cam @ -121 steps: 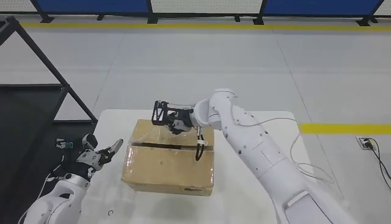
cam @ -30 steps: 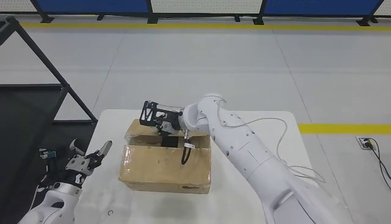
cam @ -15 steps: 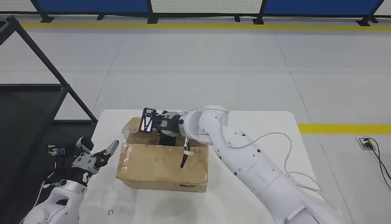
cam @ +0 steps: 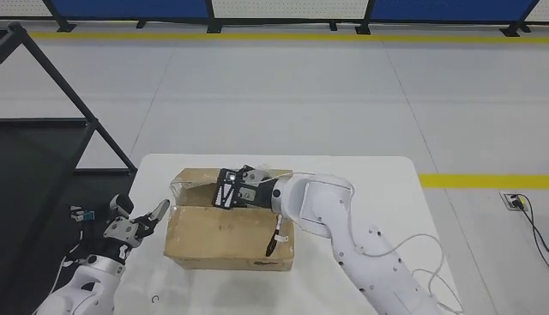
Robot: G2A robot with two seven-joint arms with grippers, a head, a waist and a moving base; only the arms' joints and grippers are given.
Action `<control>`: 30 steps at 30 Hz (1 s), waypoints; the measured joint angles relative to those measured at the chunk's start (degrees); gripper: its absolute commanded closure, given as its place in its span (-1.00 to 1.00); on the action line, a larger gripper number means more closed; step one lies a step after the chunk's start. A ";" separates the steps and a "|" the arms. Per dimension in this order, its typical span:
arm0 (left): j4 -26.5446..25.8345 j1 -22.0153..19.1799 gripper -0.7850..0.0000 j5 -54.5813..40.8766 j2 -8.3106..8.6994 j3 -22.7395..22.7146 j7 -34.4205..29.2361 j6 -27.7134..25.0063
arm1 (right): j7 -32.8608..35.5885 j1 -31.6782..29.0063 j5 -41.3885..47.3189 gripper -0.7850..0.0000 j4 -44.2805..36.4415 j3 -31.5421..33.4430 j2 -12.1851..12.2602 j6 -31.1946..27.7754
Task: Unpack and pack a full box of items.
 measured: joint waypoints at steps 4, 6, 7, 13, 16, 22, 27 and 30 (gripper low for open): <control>-0.12 0.28 -1.00 0.09 -0.06 0.12 0.05 0.17 | -0.96 -1.76 -1.07 1.00 -2.36 0.93 0.45 0.90; -0.11 0.40 -1.00 0.17 -0.08 0.20 0.04 0.19 | -1.74 -2.34 -1.80 1.00 -3.34 1.09 0.58 1.53; -0.05 0.45 -1.00 0.19 -0.10 0.26 -0.04 0.17 | -2.25 -2.73 -2.42 1.00 -3.99 1.16 0.67 1.92; 0.19 0.55 -1.00 0.17 -0.16 0.51 -0.30 -0.09 | -4.02 -4.57 -4.76 1.00 -7.07 1.29 0.99 3.97; 0.18 0.59 -1.00 0.13 -0.17 0.50 -0.39 -0.35 | -4.19 -4.88 -5.21 1.00 -7.96 1.22 1.04 4.27; 0.07 0.65 -1.00 -0.21 -0.23 0.19 -0.08 -0.28 | -4.85 -5.06 -6.15 1.00 -9.17 0.87 1.01 5.39; 0.24 0.48 -1.00 -2.90 -0.56 -0.61 2.71 2.63 | -4.23 -4.37 -5.94 1.00 -8.60 0.46 0.84 5.21; 0.28 0.05 -1.00 -3.19 -0.67 -0.54 2.55 3.93 | -3.59 -3.82 -5.54 1.00 -7.88 0.08 0.69 4.95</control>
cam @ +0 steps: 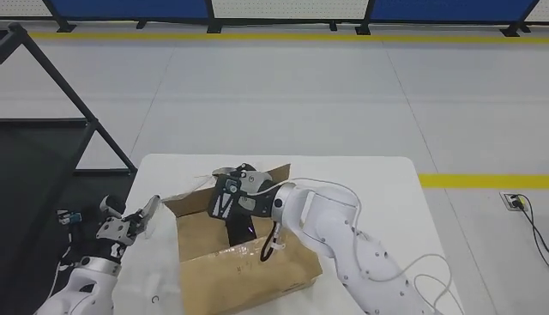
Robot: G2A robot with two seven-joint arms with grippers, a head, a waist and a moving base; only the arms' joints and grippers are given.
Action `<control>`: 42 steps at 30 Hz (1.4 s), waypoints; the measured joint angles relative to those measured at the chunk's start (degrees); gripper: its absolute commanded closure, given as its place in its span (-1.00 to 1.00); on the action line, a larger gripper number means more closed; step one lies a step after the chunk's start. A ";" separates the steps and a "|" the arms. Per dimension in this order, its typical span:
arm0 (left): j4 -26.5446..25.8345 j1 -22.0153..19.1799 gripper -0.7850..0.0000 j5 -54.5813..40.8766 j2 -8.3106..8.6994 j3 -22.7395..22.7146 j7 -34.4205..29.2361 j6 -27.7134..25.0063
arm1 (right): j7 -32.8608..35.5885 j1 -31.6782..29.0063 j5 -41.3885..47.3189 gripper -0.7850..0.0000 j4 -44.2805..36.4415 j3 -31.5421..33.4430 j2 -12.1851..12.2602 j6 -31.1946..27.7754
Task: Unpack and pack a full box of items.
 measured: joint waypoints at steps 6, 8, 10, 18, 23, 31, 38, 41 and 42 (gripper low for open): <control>0.56 -1.13 -1.00 1.90 -0.01 1.30 -1.89 -0.77 | 1.54 0.76 0.18 1.00 0.67 -0.62 -0.26 0.13; 0.76 -1.41 -1.00 3.14 0.06 1.77 -2.61 -1.91 | 2.21 0.91 0.28 1.00 0.73 -0.74 -0.32 -0.02; 1.05 -1.47 -1.00 3.74 0.10 2.07 -2.92 -2.97 | 2.66 0.92 0.39 1.00 0.77 -0.80 -0.36 0.05; 2.41 -0.94 -1.00 7.13 0.43 2.30 -4.30 -6.97 | 3.91 1.11 0.36 1.00 0.86 -1.11 -0.52 0.27; 2.78 -0.28 -1.00 9.27 0.65 2.37 -3.64 -10.25 | 4.63 1.76 0.51 1.00 1.32 -1.64 -0.77 0.26; 3.04 0.16 -1.00 12.49 0.92 2.72 -2.51 -13.50 | 4.78 2.65 0.58 1.00 1.86 -2.41 -1.20 0.99; 3.20 0.06 -1.00 11.91 0.81 2.44 -0.62 -11.92 | 4.34 2.30 -0.18 1.00 -0.20 -1.66 -1.23 3.03; 3.13 0.05 -1.00 8.92 0.69 1.00 1.20 -10.35 | 5.06 1.12 -0.69 1.00 -3.20 -0.33 -0.89 3.27; 3.07 0.06 -1.00 7.88 0.67 0.46 1.62 -9.95 | 5.35 0.61 -0.81 1.00 -4.29 0.12 -0.75 3.06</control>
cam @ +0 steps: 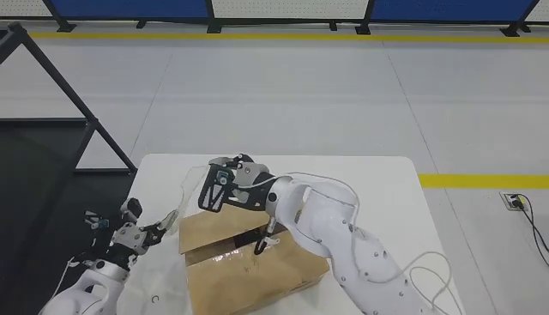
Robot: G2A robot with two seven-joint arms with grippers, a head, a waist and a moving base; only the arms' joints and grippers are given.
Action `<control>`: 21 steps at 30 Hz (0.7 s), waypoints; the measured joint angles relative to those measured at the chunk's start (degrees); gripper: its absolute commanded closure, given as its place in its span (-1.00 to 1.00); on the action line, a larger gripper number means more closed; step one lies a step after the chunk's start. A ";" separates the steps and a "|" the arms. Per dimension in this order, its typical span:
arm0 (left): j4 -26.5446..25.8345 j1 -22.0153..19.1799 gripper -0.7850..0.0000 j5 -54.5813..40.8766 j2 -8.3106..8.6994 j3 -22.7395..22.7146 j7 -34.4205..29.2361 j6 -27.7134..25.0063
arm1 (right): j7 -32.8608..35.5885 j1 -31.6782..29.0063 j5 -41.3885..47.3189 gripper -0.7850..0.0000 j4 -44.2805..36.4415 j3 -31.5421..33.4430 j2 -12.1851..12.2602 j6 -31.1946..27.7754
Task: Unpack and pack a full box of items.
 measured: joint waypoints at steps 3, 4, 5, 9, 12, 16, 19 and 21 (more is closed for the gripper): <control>-0.25 0.18 -1.00 -3.61 -0.05 -1.83 1.34 0.40 | 1.37 -2.09 -0.50 1.00 -4.10 1.70 0.52 -0.38; -0.32 0.31 -1.00 -5.17 -0.06 -2.56 1.74 0.05 | 2.22 -2.99 -0.75 1.00 -5.89 2.33 0.72 -0.64; -0.37 0.43 -1.00 -6.10 -0.04 -3.08 1.91 -0.39 | 2.96 -3.63 -0.99 1.00 -7.28 2.76 0.88 -0.91; -0.41 0.96 -1.00 -9.08 0.13 -4.40 1.51 -4.01 | 6.34 -6.41 -0.95 1.00 -13.63 4.47 1.47 -2.70; -0.18 1.17 -1.00 -9.21 0.27 -4.59 1.15 -6.61 | 9.13 -8.58 0.03 1.00 -18.50 6.04 1.93 -4.59; 0.46 0.80 -1.00 -8.87 0.28 -4.08 1.58 -7.62 | 14.67 -11.36 3.99 1.00 -24.24 8.46 2.39 -6.20; 1.07 0.12 -1.00 -8.97 0.28 -3.73 1.55 -7.77 | 19.60 -12.90 8.84 1.00 -27.29 10.12 2.60 -6.89; 1.38 -0.25 -1.00 -9.05 0.28 -3.64 1.52 -7.72 | 22.70 -13.71 12.32 1.00 -28.85 11.27 2.76 -7.11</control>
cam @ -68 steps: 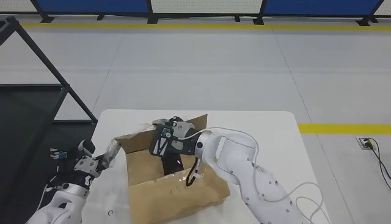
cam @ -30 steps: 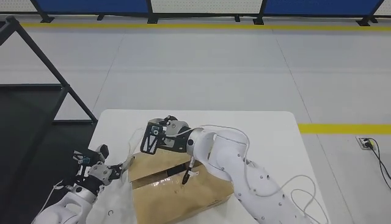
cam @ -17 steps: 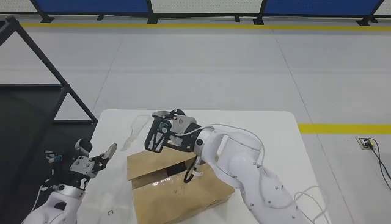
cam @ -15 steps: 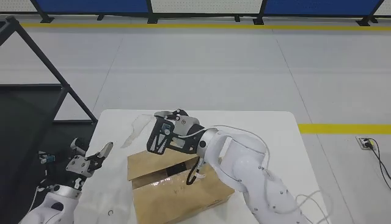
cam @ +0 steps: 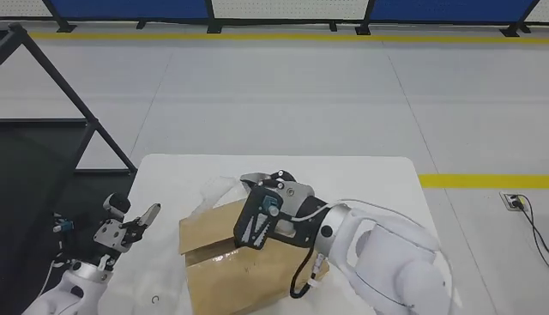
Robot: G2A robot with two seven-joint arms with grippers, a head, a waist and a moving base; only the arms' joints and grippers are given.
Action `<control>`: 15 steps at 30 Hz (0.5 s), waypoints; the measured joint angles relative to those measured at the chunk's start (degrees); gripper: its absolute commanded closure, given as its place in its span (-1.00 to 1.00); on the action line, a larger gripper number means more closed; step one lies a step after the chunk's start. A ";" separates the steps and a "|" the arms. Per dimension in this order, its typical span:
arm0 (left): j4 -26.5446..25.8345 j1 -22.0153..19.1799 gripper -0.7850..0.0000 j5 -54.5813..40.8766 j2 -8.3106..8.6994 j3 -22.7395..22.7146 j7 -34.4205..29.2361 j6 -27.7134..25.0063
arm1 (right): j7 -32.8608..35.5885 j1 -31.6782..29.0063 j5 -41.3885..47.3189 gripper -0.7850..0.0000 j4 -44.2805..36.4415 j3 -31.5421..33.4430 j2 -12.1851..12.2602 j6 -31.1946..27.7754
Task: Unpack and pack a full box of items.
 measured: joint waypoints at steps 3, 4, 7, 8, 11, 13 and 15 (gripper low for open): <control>0.60 -0.29 -1.00 -1.35 -0.01 -0.08 -0.31 0.09 | 6.65 -0.96 5.56 1.00 -2.01 1.74 0.34 -0.21; 0.69 -0.30 -1.00 -2.05 -0.01 -0.09 -0.46 0.04 | 9.04 -0.99 6.74 1.00 -2.47 2.03 0.42 -0.09; 0.69 -0.29 -1.00 -1.89 -0.02 -0.09 -0.49 0.01 | 9.54 -0.96 6.86 1.00 -2.55 2.04 0.43 -0.03; 0.69 -0.29 -1.00 -1.86 -0.02 -0.08 -0.48 0.01 | 9.39 -0.96 6.81 1.00 -2.53 2.03 0.43 -0.03; 0.68 -0.29 -1.00 -1.85 -0.02 -0.08 -0.47 0.01 | 9.32 -0.95 6.79 1.00 -2.52 2.02 0.43 -0.03; 0.19 0.05 -1.00 -1.40 -0.03 0.25 -0.55 -0.16 | 9.33 -0.96 6.79 1.00 -2.52 2.02 0.43 -0.03; -0.38 0.69 -1.00 -0.60 0.01 0.60 -0.42 -1.70 | 9.10 -1.12 6.76 1.00 -2.58 2.03 0.44 0.16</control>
